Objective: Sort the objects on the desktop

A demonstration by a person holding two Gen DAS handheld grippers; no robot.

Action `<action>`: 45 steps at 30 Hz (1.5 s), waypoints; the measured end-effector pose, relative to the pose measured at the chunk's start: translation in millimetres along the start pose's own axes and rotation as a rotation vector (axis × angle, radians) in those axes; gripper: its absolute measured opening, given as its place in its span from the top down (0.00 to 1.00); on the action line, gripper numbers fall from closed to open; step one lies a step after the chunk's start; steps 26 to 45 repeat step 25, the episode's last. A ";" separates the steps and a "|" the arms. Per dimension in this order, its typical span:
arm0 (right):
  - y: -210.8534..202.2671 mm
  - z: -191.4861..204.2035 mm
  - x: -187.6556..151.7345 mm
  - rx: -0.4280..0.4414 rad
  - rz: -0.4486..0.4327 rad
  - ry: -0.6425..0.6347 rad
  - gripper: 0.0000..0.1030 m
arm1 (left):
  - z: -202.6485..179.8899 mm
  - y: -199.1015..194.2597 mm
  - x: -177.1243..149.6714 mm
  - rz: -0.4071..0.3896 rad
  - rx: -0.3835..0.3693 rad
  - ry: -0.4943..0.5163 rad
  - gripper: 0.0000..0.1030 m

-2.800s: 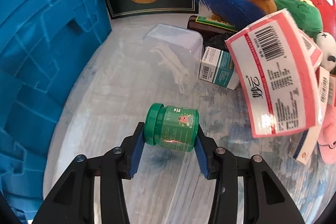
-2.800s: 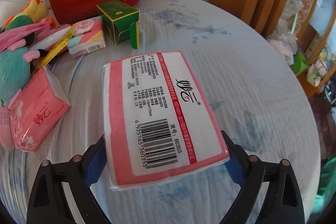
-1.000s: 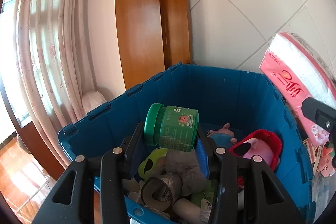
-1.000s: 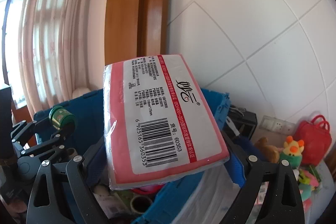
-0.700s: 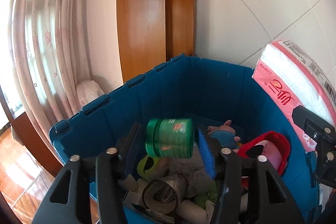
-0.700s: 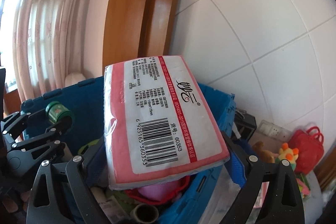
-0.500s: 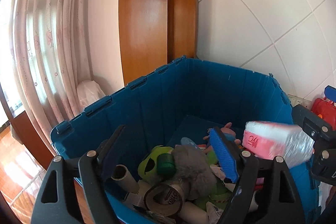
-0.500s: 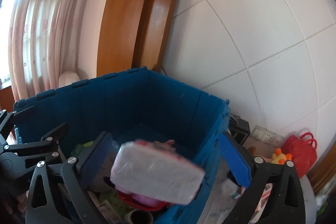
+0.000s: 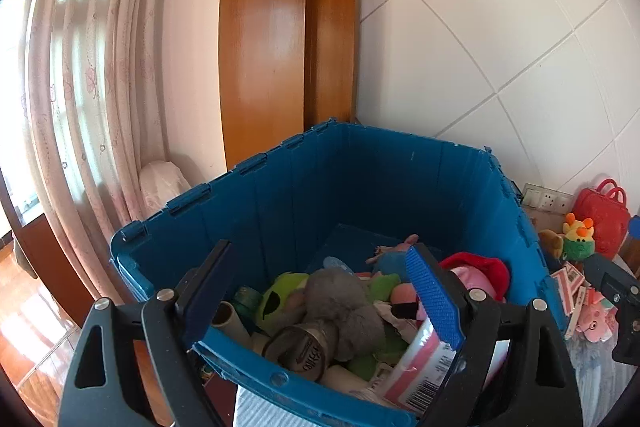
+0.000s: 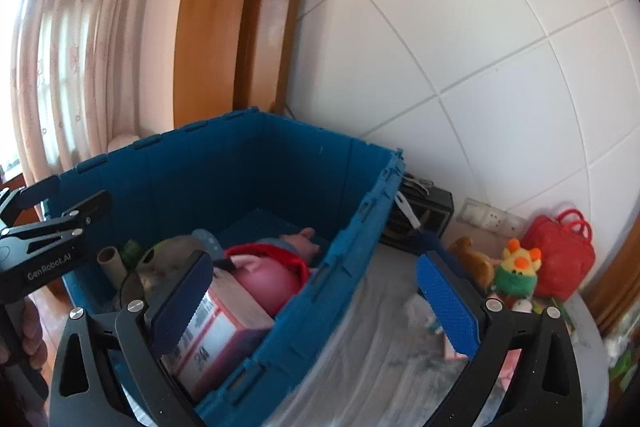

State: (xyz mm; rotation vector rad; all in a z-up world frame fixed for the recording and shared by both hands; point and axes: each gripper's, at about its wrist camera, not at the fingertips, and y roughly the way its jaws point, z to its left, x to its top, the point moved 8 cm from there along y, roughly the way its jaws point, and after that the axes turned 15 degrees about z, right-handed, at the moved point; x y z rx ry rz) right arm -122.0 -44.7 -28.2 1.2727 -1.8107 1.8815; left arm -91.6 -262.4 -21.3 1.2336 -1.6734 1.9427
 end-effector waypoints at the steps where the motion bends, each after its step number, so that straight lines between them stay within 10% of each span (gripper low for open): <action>1: -4.6 -6.5 -5.9 -0.002 0.006 0.013 0.00 | -4.1 -3.5 -3.0 0.006 -0.011 0.002 0.15; 15: -44.1 -77.6 -75.1 -0.055 0.082 0.186 0.00 | -89.9 -53.2 -41.3 0.072 -0.131 0.170 0.15; 45: -48.5 -96.6 -87.1 -0.095 0.095 0.223 0.00 | -102.3 -61.6 -45.7 0.070 -0.152 0.172 0.15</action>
